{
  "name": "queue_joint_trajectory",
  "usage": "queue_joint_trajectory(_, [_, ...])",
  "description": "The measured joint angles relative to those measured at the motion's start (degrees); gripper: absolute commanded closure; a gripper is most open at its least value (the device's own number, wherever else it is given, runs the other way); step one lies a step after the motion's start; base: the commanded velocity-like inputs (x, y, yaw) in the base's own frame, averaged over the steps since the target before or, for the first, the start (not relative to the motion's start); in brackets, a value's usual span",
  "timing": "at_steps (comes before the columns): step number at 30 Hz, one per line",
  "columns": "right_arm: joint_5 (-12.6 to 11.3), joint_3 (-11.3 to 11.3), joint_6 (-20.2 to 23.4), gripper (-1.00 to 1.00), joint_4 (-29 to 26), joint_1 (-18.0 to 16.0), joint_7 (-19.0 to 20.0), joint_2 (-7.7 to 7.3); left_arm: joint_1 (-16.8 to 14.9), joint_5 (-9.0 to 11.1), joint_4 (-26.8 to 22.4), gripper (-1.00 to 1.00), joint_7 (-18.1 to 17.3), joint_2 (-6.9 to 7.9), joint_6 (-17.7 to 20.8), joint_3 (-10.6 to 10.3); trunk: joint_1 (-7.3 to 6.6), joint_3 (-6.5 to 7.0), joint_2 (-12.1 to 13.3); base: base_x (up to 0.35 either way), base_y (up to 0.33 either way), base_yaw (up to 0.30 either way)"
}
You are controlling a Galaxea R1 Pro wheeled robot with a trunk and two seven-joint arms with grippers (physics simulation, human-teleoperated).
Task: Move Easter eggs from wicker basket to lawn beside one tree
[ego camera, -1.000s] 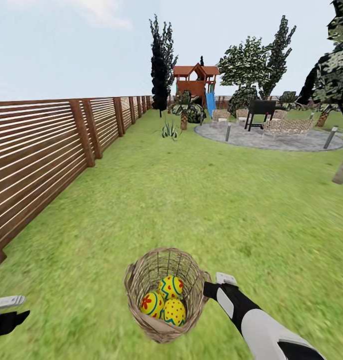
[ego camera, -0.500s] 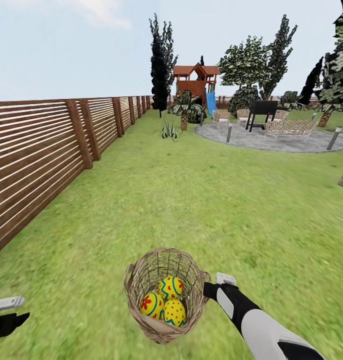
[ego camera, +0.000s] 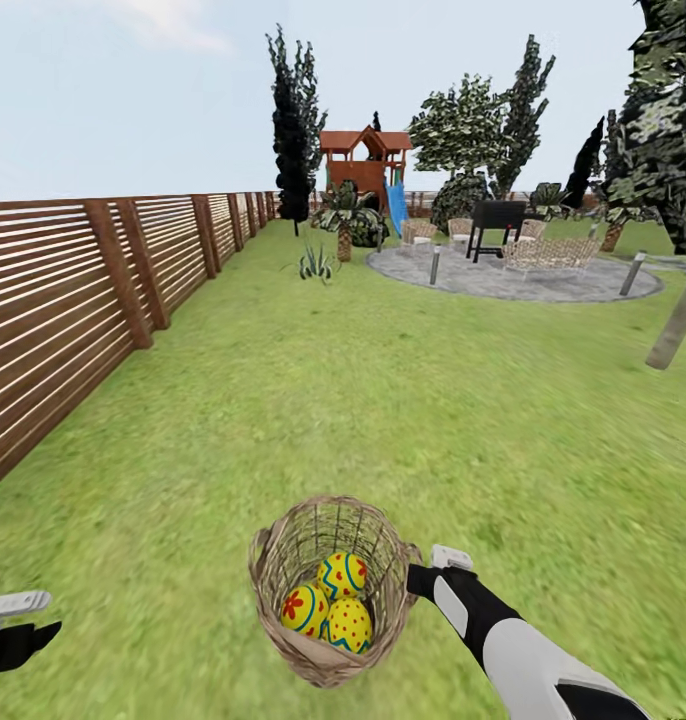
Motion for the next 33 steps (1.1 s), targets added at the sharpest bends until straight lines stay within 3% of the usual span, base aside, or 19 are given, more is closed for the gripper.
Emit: queue_joint_trajectory(33, [0.0,-0.1,0.0,1.0,0.1,0.0,0.0,0.0,0.0,-0.2,-0.2,-1.0,0.2,-0.08,-0.4,-0.1,0.0,0.0,0.0,0.341,0.0,-0.262])
